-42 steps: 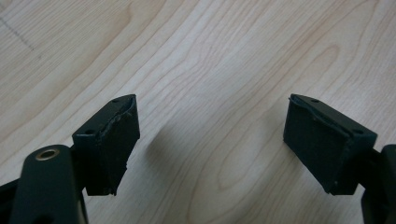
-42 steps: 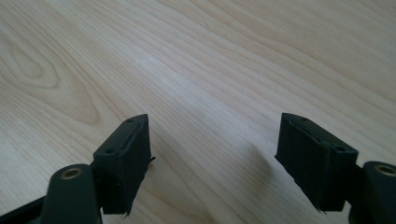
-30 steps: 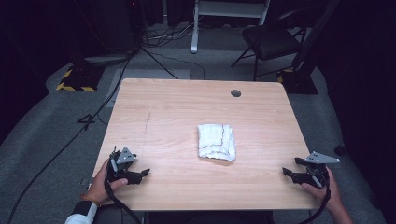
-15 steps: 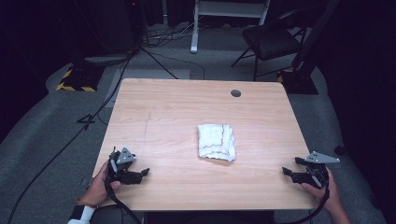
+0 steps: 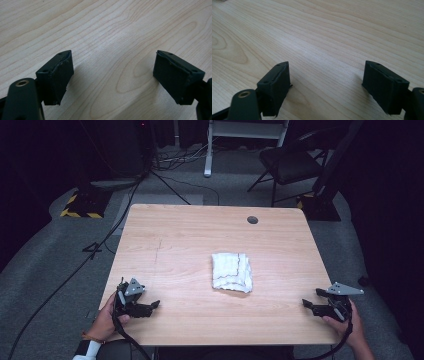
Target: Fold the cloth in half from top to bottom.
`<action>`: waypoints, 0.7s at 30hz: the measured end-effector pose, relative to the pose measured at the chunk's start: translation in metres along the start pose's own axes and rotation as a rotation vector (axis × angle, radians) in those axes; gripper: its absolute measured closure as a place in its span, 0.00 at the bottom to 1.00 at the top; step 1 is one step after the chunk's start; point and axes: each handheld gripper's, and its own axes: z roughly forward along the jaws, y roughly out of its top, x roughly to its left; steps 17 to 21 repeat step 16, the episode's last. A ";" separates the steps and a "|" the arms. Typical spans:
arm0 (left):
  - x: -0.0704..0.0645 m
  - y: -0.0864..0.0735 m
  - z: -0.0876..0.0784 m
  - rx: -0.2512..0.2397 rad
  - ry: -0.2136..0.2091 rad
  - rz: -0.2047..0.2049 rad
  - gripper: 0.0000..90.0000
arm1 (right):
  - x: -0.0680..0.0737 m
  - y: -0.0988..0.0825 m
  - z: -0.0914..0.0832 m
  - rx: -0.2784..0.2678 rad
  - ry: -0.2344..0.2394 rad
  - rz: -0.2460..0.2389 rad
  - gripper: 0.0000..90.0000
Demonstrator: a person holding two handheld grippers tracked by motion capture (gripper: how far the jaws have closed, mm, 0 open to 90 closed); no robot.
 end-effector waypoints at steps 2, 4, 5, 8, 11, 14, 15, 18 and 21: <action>0.000 0.000 0.000 0.000 -0.001 -0.002 0.19 | 0.000 0.000 0.000 0.000 0.000 0.000 0.25; 0.000 0.000 0.000 0.000 -0.002 -0.004 0.18 | 0.000 0.000 0.000 0.000 0.000 0.000 0.25; 0.000 0.000 0.000 0.000 -0.002 -0.004 0.18 | 0.000 0.000 0.000 0.000 0.000 0.000 0.25; 0.000 0.000 0.000 0.000 -0.002 -0.003 0.18 | 0.000 0.000 0.000 0.000 0.000 0.000 0.25; 0.000 0.000 0.000 0.001 -0.002 0.000 0.18 | 0.000 0.000 0.000 0.000 0.000 0.000 0.25; 0.000 0.000 0.000 0.001 -0.002 0.000 0.18 | 0.000 0.000 0.000 0.000 0.001 0.000 0.25; 0.000 0.000 0.000 0.001 -0.002 0.000 0.18 | 0.000 0.000 0.000 0.000 0.001 0.000 0.25; 0.000 0.000 0.000 0.001 -0.002 0.000 0.18 | 0.000 0.000 0.000 0.000 0.001 0.000 0.25; 0.000 0.000 0.000 0.001 -0.002 0.000 0.18 | 0.000 0.000 0.000 0.000 0.001 0.000 0.25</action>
